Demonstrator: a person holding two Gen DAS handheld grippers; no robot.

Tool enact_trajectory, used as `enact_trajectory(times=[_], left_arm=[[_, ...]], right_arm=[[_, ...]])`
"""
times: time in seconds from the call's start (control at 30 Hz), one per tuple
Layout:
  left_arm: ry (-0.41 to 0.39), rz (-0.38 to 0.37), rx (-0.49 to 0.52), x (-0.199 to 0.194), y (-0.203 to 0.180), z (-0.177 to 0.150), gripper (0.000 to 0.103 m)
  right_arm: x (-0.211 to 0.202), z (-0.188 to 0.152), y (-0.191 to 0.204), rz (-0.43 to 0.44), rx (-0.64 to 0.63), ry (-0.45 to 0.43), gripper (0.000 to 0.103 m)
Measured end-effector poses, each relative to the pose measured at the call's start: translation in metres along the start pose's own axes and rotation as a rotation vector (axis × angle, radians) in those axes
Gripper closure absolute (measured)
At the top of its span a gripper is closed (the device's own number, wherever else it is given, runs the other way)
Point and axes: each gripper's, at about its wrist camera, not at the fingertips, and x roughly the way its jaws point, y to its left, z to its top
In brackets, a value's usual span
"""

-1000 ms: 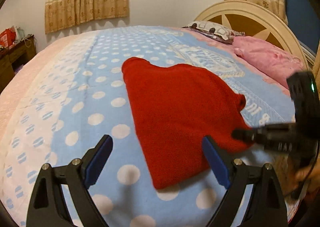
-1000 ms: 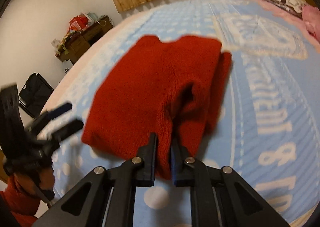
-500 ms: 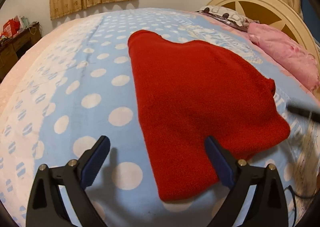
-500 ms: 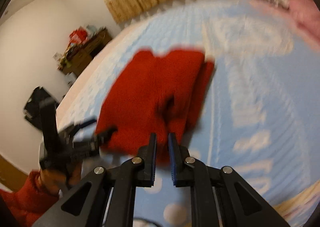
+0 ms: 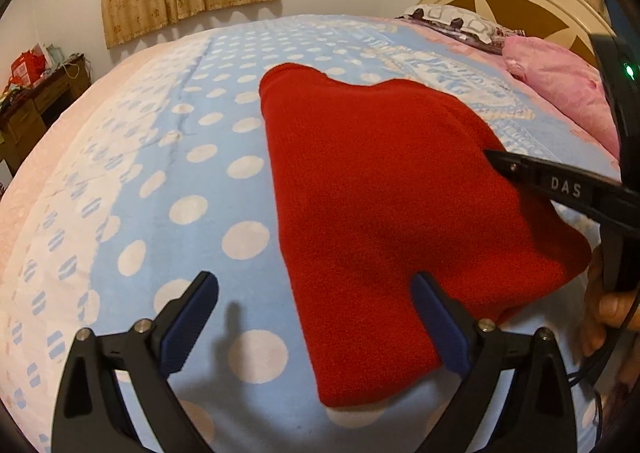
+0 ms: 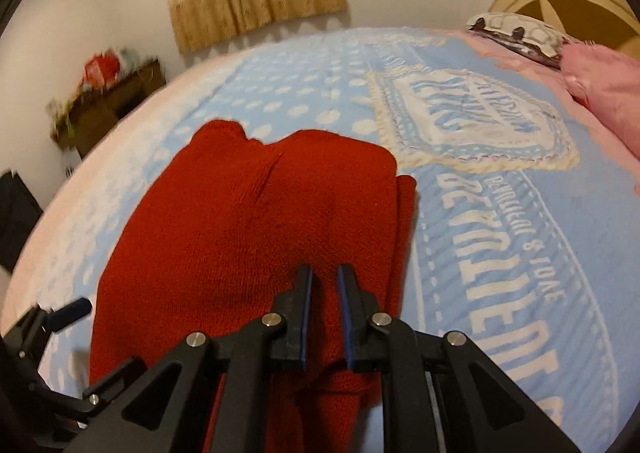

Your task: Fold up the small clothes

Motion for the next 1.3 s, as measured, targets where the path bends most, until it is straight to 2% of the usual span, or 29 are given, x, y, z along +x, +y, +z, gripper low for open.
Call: enact_trajectory(times=[0.33,0.47,0.5,0.53,0.57,0.6,0.67,0.73,0.8,0.97,1.07,1.17,1.3], left_arm=[[0.025,0.004,-0.038,0.001,0.004,-0.001,0.0],[0.011,0.013,-0.02,-0.006,0.005,-0.003,0.0],[0.009,0.015,-0.02,-0.008,0.005,-0.003,0.0],[0.006,0.014,-0.022,-0.009,0.006,-0.003,0.0],[0.004,0.013,-0.024,-0.009,0.007,-0.003,0.0],[0.002,0.012,-0.027,-0.01,0.007,-0.003,0.0],[-0.005,0.011,-0.035,-0.012,0.009,-0.002,0.0],[-0.017,0.01,-0.037,-0.014,0.009,-0.001,0.0],[-0.031,0.021,-0.029,-0.016,0.009,0.0,0.0],[-0.13,0.073,-0.002,-0.033,0.015,0.01,0.0],[-0.137,0.087,0.006,-0.032,0.018,0.018,0.0],[-0.13,0.098,0.005,-0.028,0.019,0.022,0.0],[-0.116,0.068,0.001,-0.025,0.016,0.022,0.001]], right_arm=[[-0.005,-0.005,0.008,-0.035,-0.015,-0.033,0.089],[-0.018,-0.009,-0.01,0.061,0.083,-0.024,0.084],[-0.022,-0.009,-0.014,0.076,0.11,-0.02,0.081],[-0.027,-0.01,-0.019,0.084,0.139,-0.015,0.067],[-0.032,-0.011,-0.02,0.091,0.156,-0.016,0.043],[-0.04,-0.013,-0.022,0.109,0.171,-0.041,0.036],[-0.059,-0.016,-0.02,0.119,0.162,-0.118,0.035],[-0.072,-0.014,-0.017,0.088,0.135,-0.166,0.035],[-0.087,-0.01,-0.011,0.035,0.094,-0.218,0.035],[-0.131,0.002,0.004,-0.071,-0.083,-0.378,0.035],[-0.148,0.012,0.012,-0.158,-0.192,-0.452,0.035],[-0.15,0.019,0.012,-0.205,-0.232,-0.469,0.035],[-0.13,0.021,-0.005,-0.104,-0.113,-0.365,0.035]])
